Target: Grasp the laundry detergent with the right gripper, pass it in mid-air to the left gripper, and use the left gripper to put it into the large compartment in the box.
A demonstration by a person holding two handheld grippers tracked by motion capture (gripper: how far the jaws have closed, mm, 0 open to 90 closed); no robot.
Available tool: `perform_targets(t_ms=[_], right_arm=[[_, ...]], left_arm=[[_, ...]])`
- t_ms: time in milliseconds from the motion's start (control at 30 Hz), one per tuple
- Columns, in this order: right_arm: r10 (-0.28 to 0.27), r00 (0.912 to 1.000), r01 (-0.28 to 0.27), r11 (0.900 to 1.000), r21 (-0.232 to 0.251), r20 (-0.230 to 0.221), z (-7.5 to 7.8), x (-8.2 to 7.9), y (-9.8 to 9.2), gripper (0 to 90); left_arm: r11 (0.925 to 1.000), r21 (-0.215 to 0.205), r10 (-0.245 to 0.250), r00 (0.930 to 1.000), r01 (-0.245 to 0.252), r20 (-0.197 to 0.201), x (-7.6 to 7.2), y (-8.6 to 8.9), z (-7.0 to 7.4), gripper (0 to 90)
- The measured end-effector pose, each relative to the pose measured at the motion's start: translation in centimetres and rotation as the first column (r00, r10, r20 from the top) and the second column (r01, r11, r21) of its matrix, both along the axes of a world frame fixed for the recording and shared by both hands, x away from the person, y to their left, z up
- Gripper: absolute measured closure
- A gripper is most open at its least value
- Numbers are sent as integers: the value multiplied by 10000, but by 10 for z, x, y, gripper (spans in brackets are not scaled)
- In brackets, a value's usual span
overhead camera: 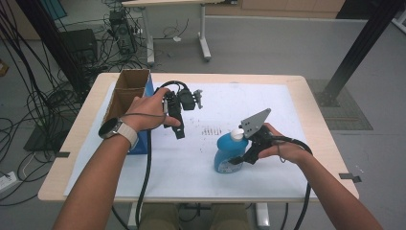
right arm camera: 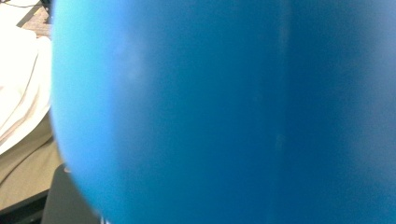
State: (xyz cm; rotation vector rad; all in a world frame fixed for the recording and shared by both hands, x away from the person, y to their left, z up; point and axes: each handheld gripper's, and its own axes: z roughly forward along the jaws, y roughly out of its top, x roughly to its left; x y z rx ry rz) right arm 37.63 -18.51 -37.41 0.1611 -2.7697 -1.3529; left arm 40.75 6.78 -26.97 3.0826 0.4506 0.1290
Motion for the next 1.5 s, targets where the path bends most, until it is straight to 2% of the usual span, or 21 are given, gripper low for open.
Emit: perform_targets(t_ms=[1500], right_arm=[[-62, 9999, 64, 9997, 229, -79, -10, -1, -2, 262]], left_arm=[[10000, -48, 30, 10000, -30, -7, 0, 0, -2, 97]])
